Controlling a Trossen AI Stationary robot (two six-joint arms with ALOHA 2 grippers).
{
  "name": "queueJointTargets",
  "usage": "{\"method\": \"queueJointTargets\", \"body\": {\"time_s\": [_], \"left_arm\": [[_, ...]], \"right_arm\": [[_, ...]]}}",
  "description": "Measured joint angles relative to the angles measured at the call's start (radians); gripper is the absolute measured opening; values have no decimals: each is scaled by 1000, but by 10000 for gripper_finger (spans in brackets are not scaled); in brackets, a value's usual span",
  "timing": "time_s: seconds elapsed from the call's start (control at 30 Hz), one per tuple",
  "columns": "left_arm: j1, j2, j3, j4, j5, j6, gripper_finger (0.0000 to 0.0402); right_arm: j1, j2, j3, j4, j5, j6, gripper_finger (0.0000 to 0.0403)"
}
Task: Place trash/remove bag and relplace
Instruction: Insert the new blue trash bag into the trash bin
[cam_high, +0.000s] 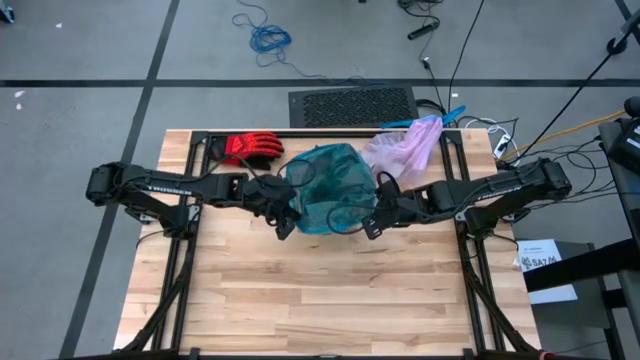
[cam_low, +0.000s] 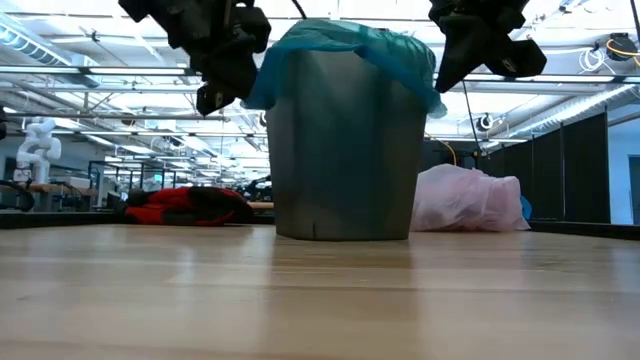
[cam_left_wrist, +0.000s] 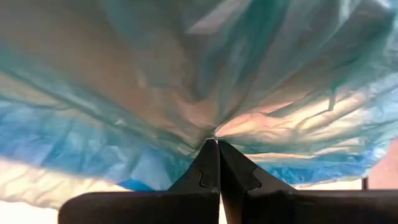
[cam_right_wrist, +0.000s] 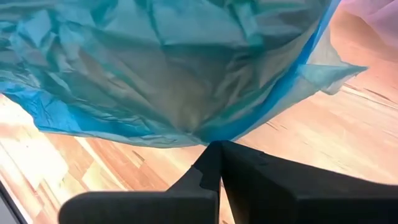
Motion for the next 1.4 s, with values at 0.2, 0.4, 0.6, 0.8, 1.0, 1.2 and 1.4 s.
{"method": "queueJointTargets", "body": {"time_s": [0.2,0.4,0.6,0.8,1.0,1.2,1.4], "left_arm": [[-2,-44,56,16,0,3,0],[-2,-118,111,-3,0,32,0],[0,-185,145,-123,-88,54,0],[42,-207,145,-234,-96,10,0],[40,-213,145,-132,47,28,0],[16,-198,146,27,84,37,0],[-31,-104,145,5,140,36,0]], "right_arm": [[0,0,1,0,0,-3,0],[0,0,1,0,0,-3,0],[0,0,1,-3,-2,-7,0],[5,0,2,-3,-3,-9,0],[22,0,2,-3,-3,-26,0],[43,0,2,-5,-3,-30,0],[45,0,2,-11,-2,-35,0]]}}
